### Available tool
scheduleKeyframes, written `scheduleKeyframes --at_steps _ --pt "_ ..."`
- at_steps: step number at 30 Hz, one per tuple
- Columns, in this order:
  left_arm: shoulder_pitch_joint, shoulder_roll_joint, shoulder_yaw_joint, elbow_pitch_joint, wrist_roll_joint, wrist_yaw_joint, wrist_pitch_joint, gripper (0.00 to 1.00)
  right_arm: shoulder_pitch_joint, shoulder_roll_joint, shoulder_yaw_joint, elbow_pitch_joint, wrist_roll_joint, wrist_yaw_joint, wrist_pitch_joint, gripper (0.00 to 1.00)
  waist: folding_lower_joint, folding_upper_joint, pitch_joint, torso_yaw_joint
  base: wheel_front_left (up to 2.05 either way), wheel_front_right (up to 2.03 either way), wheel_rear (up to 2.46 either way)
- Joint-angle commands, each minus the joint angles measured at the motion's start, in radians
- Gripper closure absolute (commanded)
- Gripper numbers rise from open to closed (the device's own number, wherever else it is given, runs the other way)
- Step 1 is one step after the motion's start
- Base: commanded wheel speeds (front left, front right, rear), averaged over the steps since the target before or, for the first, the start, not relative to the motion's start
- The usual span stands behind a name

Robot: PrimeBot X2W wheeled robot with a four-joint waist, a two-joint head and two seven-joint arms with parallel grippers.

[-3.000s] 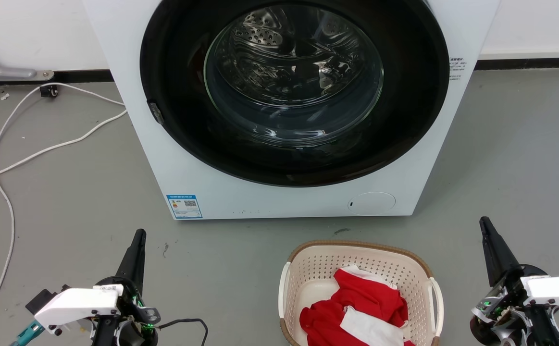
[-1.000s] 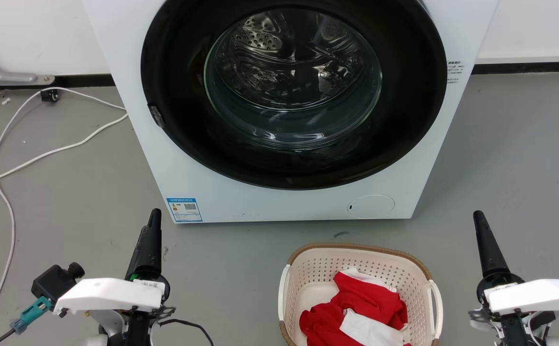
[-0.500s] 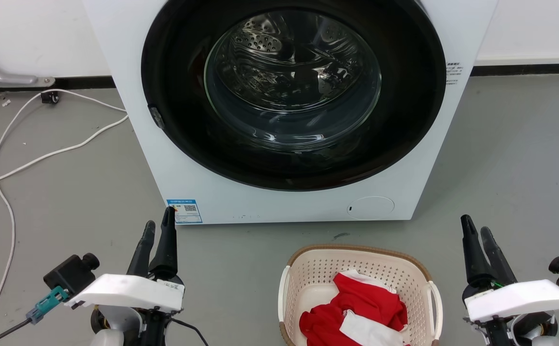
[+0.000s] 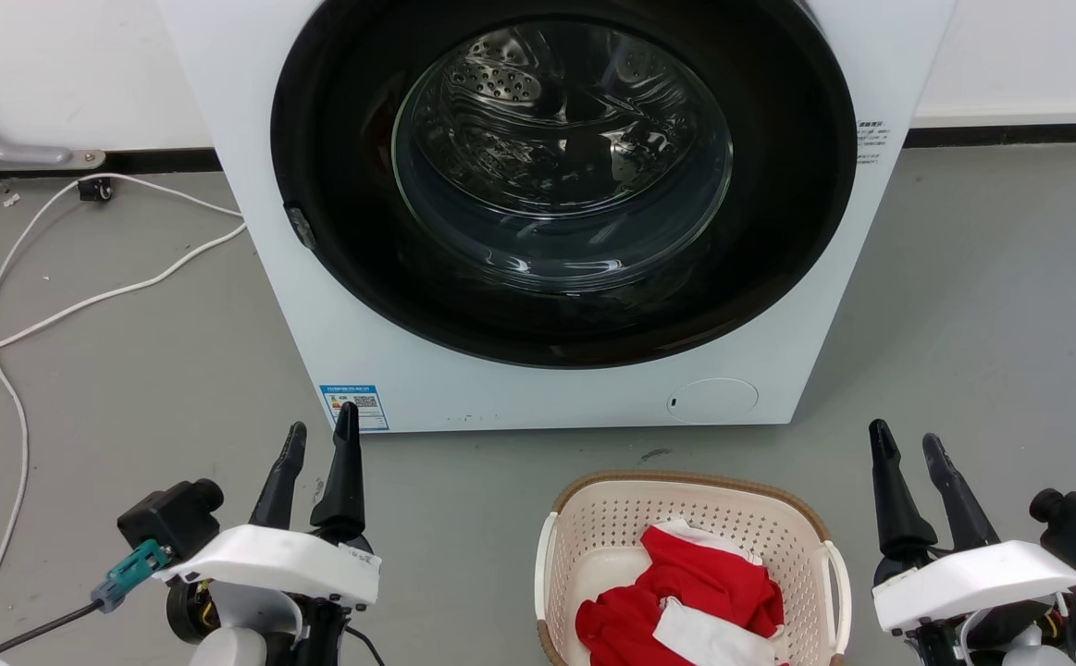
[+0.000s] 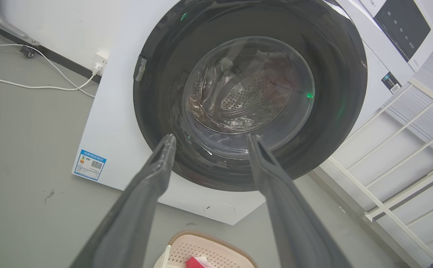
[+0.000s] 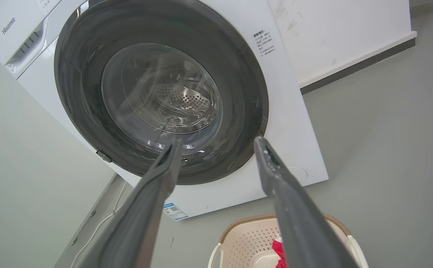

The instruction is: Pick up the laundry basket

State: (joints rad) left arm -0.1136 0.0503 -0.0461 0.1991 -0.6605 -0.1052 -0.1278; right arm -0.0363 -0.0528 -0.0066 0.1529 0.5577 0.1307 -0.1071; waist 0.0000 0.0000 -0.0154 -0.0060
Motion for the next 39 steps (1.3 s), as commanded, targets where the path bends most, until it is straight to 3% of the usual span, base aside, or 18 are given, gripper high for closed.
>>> scheduleKeyframes --at_steps 1,19,39 --pt "-0.027 0.002 -0.003 -0.006 0.028 0.002 -0.01 0.0 -0.004 0.0 0.001 -0.01 -0.034 0.0 -0.009 0.0 0.0 0.0 0.0 0.0 0.0 0.0 0.0" --pt "-0.039 0.001 -0.021 0.025 0.245 0.028 -0.059 0.0 0.01 0.002 0.007 -0.023 -0.284 0.0 -0.035 0.0 0.0 0.0 -0.004 -0.001 0.0 0.0 0.0" --pt "-0.029 0.001 -0.029 0.041 0.415 0.053 -0.101 0.0 0.022 0.003 -0.008 -0.019 -0.474 0.0 -0.06 0.0 0.0 0.0 -0.007 0.003 0.0 0.0 0.0"
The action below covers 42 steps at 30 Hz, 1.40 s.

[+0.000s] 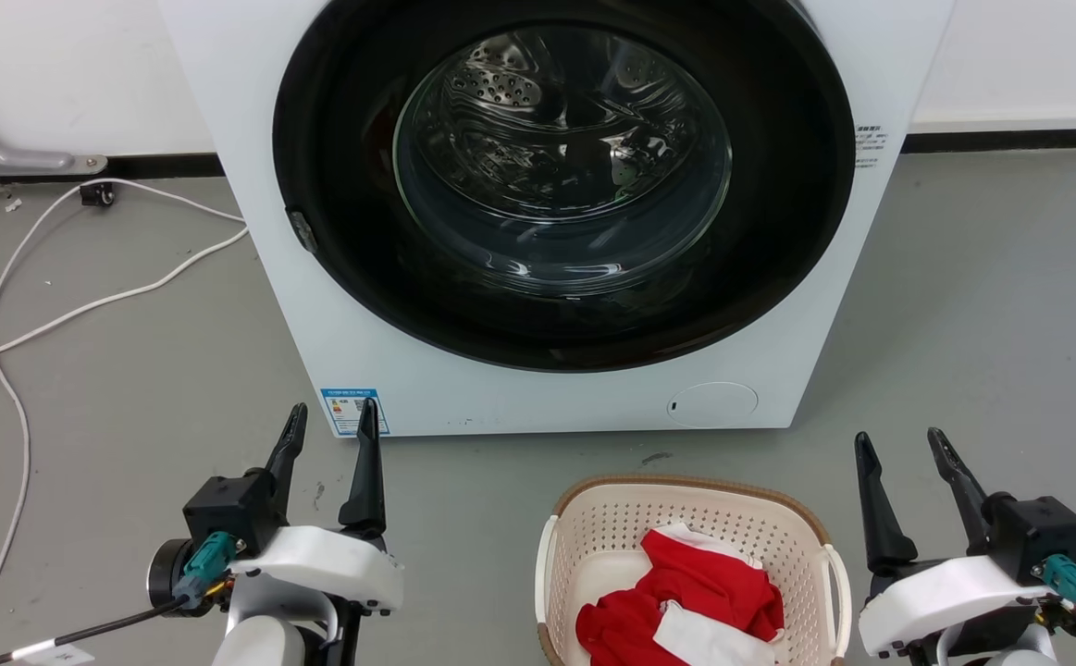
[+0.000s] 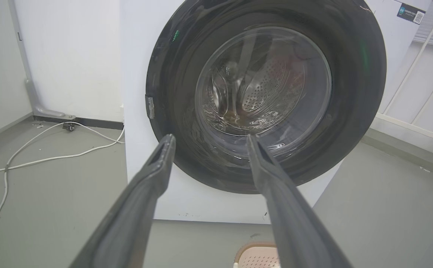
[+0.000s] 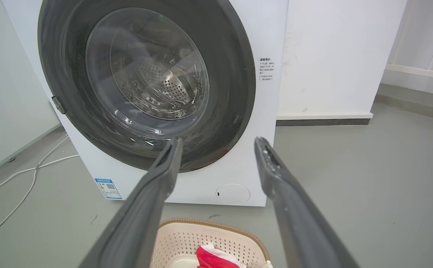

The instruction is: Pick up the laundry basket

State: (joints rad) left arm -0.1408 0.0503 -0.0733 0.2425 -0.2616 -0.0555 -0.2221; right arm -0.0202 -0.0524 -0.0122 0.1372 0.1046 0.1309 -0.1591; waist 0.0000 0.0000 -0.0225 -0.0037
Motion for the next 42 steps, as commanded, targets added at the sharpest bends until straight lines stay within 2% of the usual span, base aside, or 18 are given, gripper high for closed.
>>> scheduleKeyframes --at_steps 1,22,42 --pt "-0.001 0.001 -0.002 -0.001 0.024 0.004 -0.009 0.0 0.006 0.003 -0.004 -0.003 -0.028 0.0 -0.01 0.0 0.0 0.0 0.0 0.002 0.0 0.0 0.0" --pt "0.006 0.0 -0.01 0.014 0.168 0.011 -0.045 0.0 0.012 0.004 -0.016 -0.003 -0.177 0.0 -0.036 0.0 0.0 0.0 -0.002 0.011 0.0 0.0 0.0" --pt "0.004 0.0 -0.009 0.029 0.147 0.015 -0.045 0.0 0.009 0.004 -0.029 0.016 -0.154 0.0 -0.034 0.0 0.0 0.0 0.003 0.01 0.0 0.0 0.0"
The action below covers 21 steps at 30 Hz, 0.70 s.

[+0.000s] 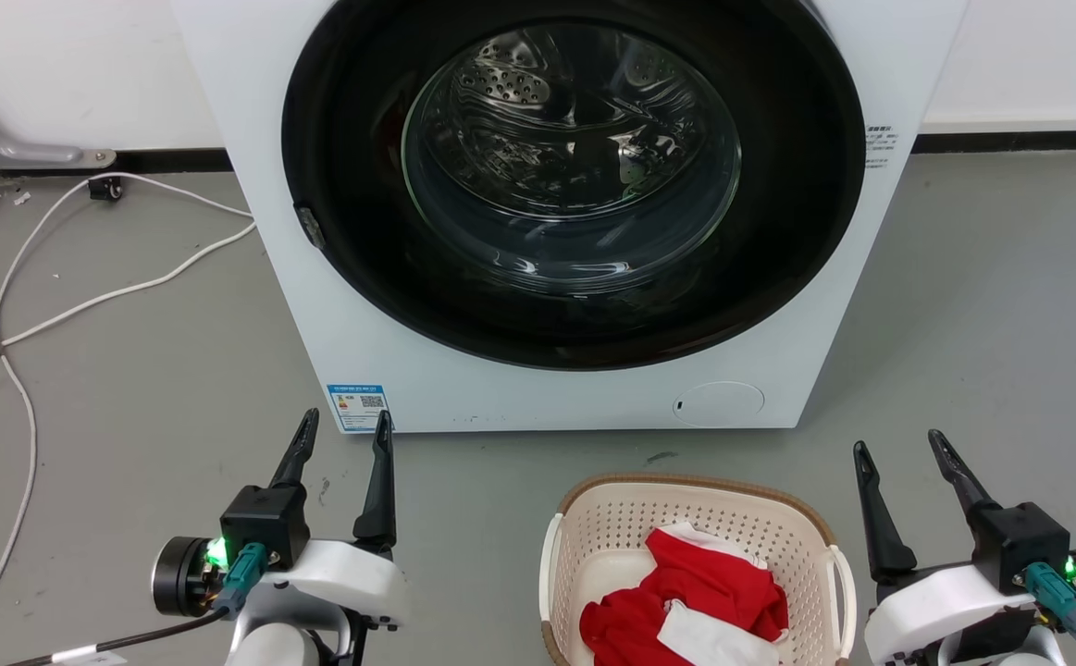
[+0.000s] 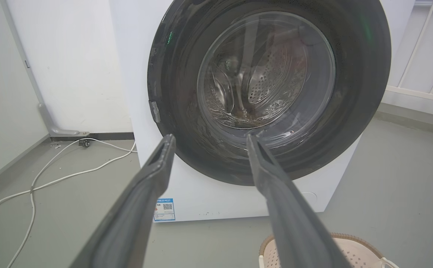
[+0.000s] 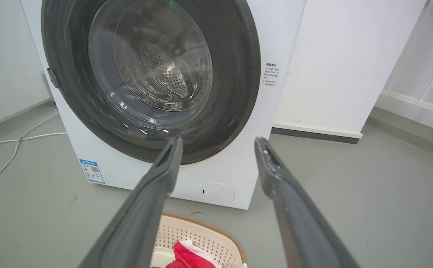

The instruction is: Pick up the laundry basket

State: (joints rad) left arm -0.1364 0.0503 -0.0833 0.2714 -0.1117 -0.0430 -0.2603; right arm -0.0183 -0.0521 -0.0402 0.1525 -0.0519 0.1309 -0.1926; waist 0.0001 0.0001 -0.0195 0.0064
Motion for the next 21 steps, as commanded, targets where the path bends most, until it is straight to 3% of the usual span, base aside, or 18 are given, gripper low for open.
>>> scheduleKeyframes --at_steps 1,10,21 --pt "-0.001 0.0 -0.001 0.002 -0.004 0.003 -0.007 0.0 0.007 0.003 -0.003 0.001 0.005 0.0 0.002 0.0 -0.0001 -0.0001 0.002 0.001 0.0 0.0 0.0" --pt "-0.034 0.0 -0.044 0.053 -0.022 -0.01 -0.005 0.0 -0.024 0.003 -0.04 0.039 0.01 0.0 0.017 0.0 -0.0001 -0.0001 0.073 -0.008 0.0 0.0 0.0" --pt "-0.187 0.0 -0.139 0.169 -0.062 -0.01 -0.005 0.0 -0.159 0.003 -0.116 0.186 0.011 0.0 -0.005 0.0 -0.0001 -0.0001 0.307 -0.03 0.0 0.0 0.0"
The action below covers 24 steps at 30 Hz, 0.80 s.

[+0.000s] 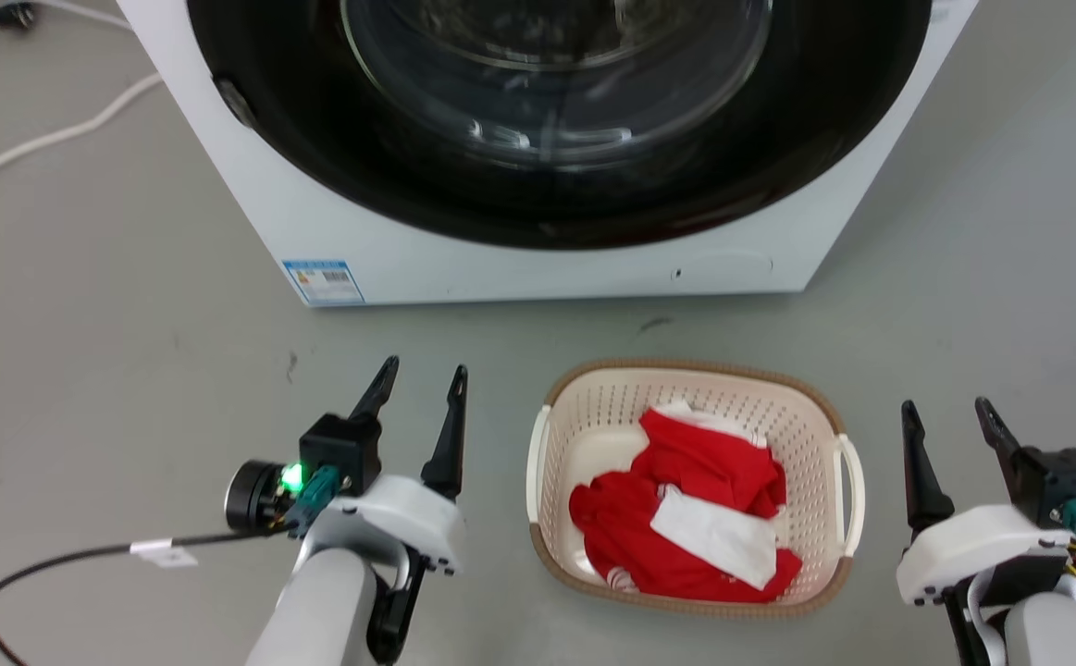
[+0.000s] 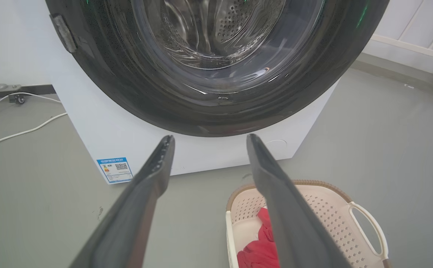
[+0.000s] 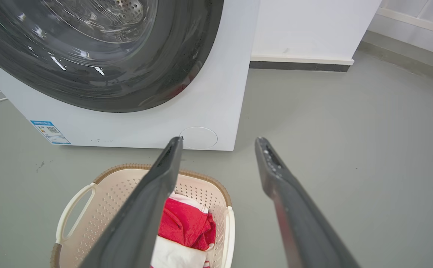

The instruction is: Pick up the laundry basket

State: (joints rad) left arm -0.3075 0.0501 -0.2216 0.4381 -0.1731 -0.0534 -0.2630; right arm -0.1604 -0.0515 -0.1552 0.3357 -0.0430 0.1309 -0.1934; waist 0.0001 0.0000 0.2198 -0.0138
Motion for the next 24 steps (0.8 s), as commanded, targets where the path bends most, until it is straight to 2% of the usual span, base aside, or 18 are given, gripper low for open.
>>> scheduleKeyframes --at_steps 1,15,23,24 --pt "-0.032 0.0 -0.009 0.016 -0.004 0.001 -0.002 0.0 -0.034 0.002 -0.005 0.019 0.004 0.0 -0.007 0.0 -0.0001 0.0 0.092 -0.013 0.0 0.0 0.0" --pt "-0.305 0.001 -0.088 0.31 -0.038 -0.001 -0.002 0.0 -0.306 0.002 -0.038 0.335 0.003 0.0 -0.054 0.0 -0.0001 0.0 0.348 -0.068 0.0 0.0 0.0" --pt "-0.449 0.001 -0.141 0.529 -0.073 -0.009 0.003 0.0 -0.459 0.001 -0.013 0.563 0.003 0.0 -0.063 0.0 -0.0001 0.0 0.43 -0.102 0.0 0.0 0.0" --pt "-0.449 0.001 -0.141 0.529 -0.073 -0.009 0.003 0.0 -0.459 0.001 -0.013 0.563 0.003 0.0 -0.063 0.0 -0.0001 0.0 0.43 -0.102 0.0 0.0 0.0"
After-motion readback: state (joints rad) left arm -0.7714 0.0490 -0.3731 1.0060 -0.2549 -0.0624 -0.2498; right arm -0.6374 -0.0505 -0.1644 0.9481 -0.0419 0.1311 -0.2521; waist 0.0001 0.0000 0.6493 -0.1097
